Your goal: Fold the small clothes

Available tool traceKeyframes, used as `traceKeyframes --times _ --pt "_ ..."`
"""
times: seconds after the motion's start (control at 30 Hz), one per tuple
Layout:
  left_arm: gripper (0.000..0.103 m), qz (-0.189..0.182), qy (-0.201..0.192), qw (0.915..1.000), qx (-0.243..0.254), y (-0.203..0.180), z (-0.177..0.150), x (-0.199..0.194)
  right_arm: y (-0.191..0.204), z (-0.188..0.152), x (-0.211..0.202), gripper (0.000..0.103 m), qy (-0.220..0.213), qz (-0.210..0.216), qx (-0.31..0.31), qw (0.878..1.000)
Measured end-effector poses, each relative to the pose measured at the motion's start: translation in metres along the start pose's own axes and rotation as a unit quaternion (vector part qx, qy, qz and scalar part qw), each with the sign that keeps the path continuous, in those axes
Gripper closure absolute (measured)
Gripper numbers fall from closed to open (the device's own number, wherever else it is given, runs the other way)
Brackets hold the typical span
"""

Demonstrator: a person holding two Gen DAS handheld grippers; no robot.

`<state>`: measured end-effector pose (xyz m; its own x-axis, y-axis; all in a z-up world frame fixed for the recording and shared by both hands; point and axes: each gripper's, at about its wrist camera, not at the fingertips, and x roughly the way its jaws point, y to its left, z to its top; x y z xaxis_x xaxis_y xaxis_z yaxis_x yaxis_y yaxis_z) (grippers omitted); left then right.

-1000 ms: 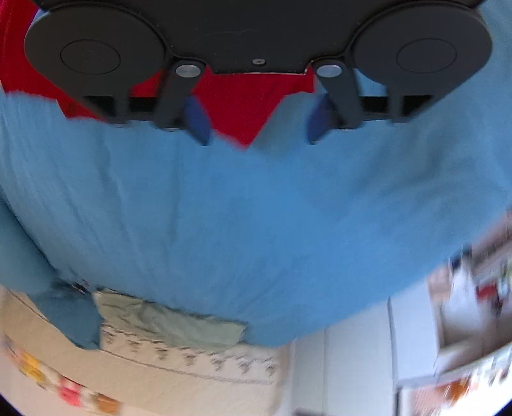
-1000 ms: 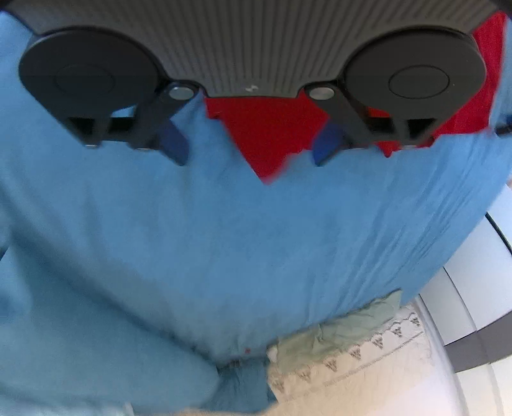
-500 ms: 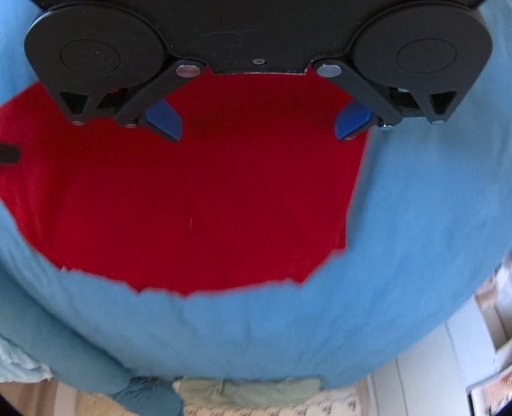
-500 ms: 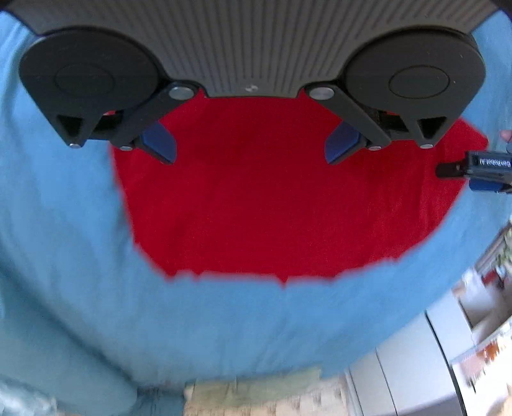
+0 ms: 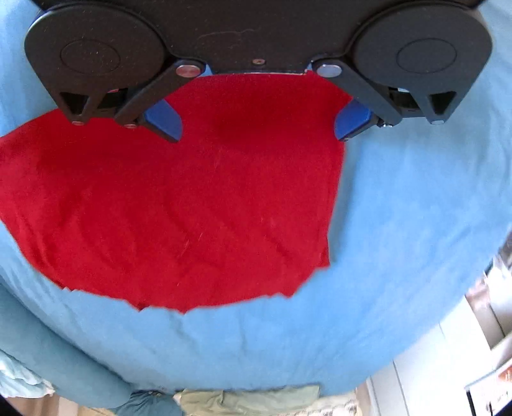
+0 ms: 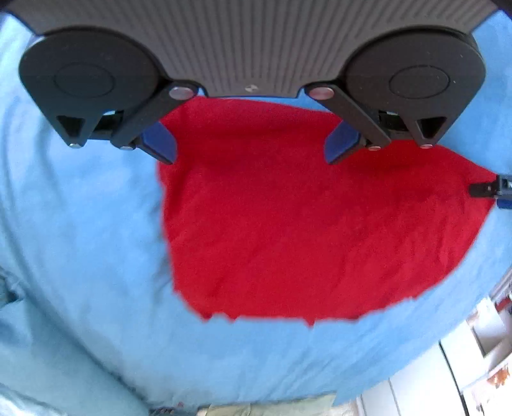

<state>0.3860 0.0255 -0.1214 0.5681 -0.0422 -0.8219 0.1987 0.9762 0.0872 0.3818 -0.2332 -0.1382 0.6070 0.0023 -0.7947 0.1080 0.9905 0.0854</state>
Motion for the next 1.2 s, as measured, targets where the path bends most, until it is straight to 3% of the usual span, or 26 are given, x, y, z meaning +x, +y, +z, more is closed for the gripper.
traceKeyframes --times 0.1,0.3,0.4,0.57,0.73,0.93,1.17,1.2 --pt "0.000 -0.012 -0.001 0.9999 -0.003 -0.005 0.002 -0.006 -0.017 -0.003 -0.015 0.000 -0.002 0.022 0.023 0.999" --pt "0.000 -0.008 0.017 0.9998 0.002 -0.020 0.002 0.017 -0.024 -0.019 -0.006 0.000 0.006 0.069 0.060 0.996" --pt "0.000 0.004 0.031 0.9995 0.009 -0.019 -0.004 0.029 -0.025 -0.029 0.011 0.000 0.039 0.039 0.047 0.997" --pt "0.000 0.012 0.037 0.9991 0.014 -0.007 -0.007 0.025 -0.038 -0.026 0.001 0.000 0.040 0.055 0.050 0.996" --pt "0.000 -0.011 0.002 0.9995 0.030 -0.014 0.012 0.004 -0.048 0.007 -0.020 0.000 -0.011 0.059 0.049 0.997" --pt "0.000 -0.044 -0.024 0.9984 0.026 -0.058 0.043 0.024 -0.059 0.027 0.027 0.000 0.000 0.067 0.066 0.996" --pt "0.000 -0.049 -0.026 0.9985 0.004 -0.080 0.065 0.065 -0.074 0.021 0.057 0.012 -0.006 0.078 0.112 0.991" --pt "0.000 -0.049 -0.023 0.9985 0.005 -0.083 0.065 0.068 -0.074 0.021 0.059 0.018 -0.009 0.078 0.114 0.990"
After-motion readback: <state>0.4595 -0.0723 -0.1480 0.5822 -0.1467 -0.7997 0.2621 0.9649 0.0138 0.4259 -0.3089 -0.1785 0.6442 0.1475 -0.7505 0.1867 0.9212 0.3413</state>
